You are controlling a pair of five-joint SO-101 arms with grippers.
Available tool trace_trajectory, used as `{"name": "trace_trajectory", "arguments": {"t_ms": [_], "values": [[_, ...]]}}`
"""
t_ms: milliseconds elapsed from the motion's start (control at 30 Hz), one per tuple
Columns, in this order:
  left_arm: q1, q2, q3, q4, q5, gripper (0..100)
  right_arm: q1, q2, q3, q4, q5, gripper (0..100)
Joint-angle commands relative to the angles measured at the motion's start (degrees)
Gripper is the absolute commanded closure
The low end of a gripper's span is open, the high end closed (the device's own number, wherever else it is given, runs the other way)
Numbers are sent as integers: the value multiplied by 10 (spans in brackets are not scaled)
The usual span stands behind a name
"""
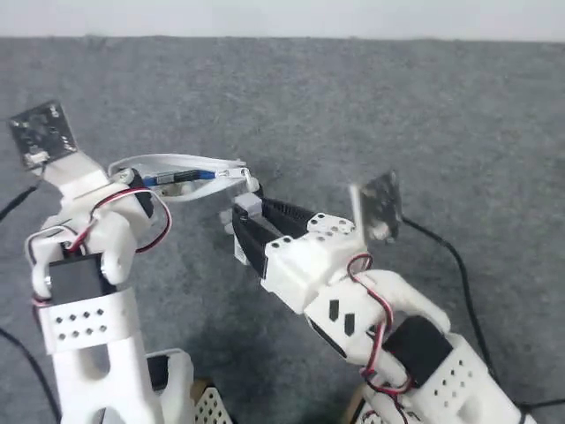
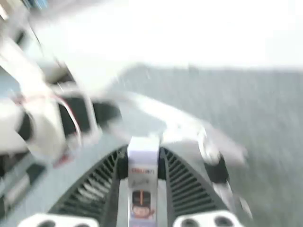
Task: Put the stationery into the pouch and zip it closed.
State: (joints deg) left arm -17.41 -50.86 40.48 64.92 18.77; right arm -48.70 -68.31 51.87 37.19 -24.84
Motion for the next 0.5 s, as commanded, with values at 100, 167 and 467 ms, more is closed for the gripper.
{"name": "trace_trajectory", "arguments": {"t_ms": [100,167,467], "values": [[4,13,3,-6,-7,989,0,-91,107,-234,77,992],[4,13,3,-6,-7,989,0,-92,127,-304,105,992],[4,13,5,-6,-7,989,-3,-58,151,-476,156,992]]}}
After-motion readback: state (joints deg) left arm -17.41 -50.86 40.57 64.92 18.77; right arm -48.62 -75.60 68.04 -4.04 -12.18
